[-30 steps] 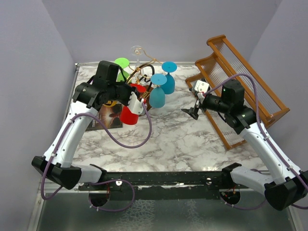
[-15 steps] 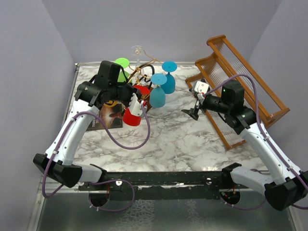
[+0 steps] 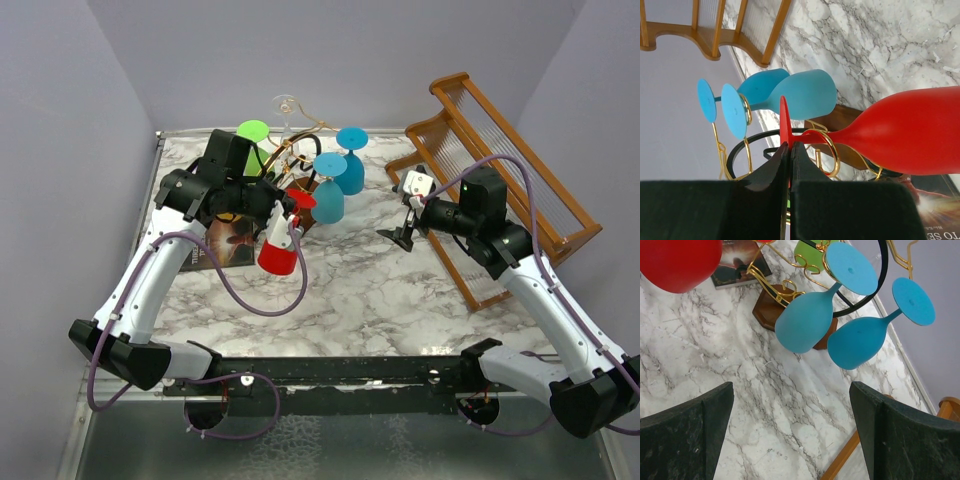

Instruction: Place the wine glass upside down on the wine glass rack

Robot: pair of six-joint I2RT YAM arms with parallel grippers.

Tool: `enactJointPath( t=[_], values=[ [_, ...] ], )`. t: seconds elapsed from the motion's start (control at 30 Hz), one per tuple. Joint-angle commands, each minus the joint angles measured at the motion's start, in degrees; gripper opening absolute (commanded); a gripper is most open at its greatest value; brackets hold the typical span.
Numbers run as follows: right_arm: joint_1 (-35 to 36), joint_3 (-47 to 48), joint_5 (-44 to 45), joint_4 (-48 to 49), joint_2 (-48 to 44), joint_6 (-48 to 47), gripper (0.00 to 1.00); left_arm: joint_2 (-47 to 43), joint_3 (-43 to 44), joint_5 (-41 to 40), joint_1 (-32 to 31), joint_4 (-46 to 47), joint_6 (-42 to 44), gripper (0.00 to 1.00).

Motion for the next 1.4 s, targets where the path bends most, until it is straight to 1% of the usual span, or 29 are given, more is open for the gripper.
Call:
enactJointPath(
  t=[0.0, 0.17, 0.47, 0.6, 0.73, 0.8, 0.87, 0.93, 1.37],
  values=[
    [-0.35, 0.41, -2.03, -0.36, -0.76, -0.43, 0.98, -1.41, 1.50, 4.79, -0.16, -3.62, 1.47, 0.00],
    [-0.29, 0.72, -2.05, -0.88, -0.73, -0.65, 0.98, -2.03, 2.49, 1.13, -0.13, -5.87, 1.59, 0.00],
    [-0.35, 0.36, -2.76, -1.03, -0.46, -1.08, 0.98, -3.52, 1.24, -5.96, -0.15, -5.40, 0.04, 0.00],
    [-0.28, 0.80, -2.68, -1.41, -0.15, -0.95, 0.98, -3.36, 0.91, -7.54, -0.12, -5.85, -0.50, 0.01],
    [-0.30, 0.94, -2.11, -1.60, 0.10, -1.14, 0.98, -3.27, 0.53, -7.28, -0.17, -6.46, -0.51, 0.05],
    [-0.29, 0.87, -2.39, -1.56, 0.08, -1.13, 0.98, -3.02, 0.51, -7.26, -0.14, -6.95, -0.35, 0.08],
    [-0.32, 0.48, -2.48, -1.33, -0.19, -1.46, 0.98, -3.10, -0.35, -7.38, -0.21, -6.83, -0.15, 0.14],
    [-0.30, 0.86, -1.75, -1.43, -0.04, -1.38, 0.98, -2.94, -0.22, -7.62, -0.12, -7.62, -0.02, 0.16],
    [-0.34, 1.18, -1.57, -1.77, 0.06, -1.36, 0.98, -2.71, -0.70, -8.60, -0.12, -10.04, 2.08, 0.22]
  ],
)
